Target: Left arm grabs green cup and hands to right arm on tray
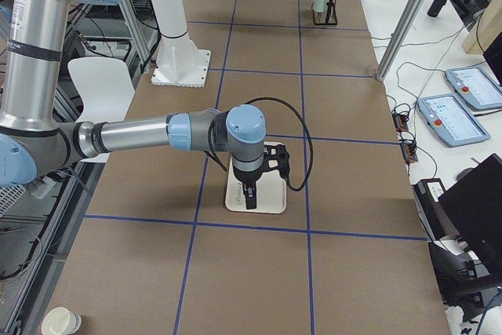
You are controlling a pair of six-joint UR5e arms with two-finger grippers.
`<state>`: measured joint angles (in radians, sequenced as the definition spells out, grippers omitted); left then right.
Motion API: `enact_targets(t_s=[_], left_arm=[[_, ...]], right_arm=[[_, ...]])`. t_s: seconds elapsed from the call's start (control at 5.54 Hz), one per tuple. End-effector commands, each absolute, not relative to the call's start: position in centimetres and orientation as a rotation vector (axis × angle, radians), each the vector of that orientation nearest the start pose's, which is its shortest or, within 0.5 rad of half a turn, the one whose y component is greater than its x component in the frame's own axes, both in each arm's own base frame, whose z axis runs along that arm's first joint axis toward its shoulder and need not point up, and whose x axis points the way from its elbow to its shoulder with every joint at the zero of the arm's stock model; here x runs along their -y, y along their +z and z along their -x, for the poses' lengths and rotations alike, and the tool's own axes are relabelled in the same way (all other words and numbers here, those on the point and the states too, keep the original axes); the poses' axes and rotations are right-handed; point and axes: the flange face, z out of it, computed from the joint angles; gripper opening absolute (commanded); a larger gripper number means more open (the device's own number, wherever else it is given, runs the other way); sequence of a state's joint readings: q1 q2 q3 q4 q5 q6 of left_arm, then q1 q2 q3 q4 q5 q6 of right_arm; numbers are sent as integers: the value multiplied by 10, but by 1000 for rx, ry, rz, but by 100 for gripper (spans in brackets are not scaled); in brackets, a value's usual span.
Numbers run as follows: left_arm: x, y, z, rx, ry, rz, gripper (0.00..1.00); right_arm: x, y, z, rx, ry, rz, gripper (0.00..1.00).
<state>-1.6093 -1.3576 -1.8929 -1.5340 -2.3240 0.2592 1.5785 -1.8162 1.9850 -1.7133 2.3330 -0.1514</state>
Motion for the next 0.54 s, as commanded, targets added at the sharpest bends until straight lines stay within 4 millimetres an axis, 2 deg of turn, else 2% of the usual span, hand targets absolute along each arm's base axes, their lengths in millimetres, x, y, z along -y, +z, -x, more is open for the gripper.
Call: enact_targets(t_s=[0.0, 0.36], left_arm=[[401, 601, 81, -733, 239, -182, 100], [409, 583, 79, -729, 257, -216, 100]], right_arm=[[385, 579, -67, 759, -146, -85, 100], [385, 578, -67, 759, -145, -86, 100]])
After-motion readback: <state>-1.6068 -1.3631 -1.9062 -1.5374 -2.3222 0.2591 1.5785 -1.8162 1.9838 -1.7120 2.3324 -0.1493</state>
